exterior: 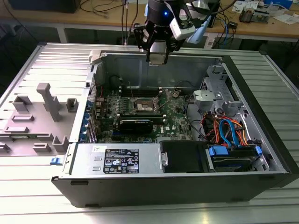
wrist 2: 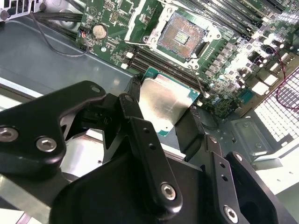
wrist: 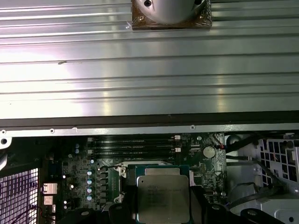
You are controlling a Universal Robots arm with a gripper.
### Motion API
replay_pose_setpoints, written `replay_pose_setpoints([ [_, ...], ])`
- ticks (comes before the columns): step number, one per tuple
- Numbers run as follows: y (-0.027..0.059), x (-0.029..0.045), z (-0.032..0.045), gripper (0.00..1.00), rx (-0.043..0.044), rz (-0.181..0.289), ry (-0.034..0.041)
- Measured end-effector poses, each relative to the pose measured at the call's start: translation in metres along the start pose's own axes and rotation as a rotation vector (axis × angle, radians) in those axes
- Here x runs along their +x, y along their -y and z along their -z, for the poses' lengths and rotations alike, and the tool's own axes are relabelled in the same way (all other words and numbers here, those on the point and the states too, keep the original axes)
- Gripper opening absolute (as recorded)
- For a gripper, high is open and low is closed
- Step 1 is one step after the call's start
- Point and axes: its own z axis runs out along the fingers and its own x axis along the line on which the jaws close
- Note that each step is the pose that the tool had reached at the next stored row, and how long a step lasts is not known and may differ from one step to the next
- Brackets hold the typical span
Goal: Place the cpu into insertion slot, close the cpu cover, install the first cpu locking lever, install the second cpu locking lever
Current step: 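Place the cpu into insertion slot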
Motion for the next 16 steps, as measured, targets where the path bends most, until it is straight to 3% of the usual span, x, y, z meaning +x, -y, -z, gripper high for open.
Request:
replay_pose_setpoints([
  [16,0.004,-0.0001,0.0003,0.55,0.0,0.0,0.0],
])
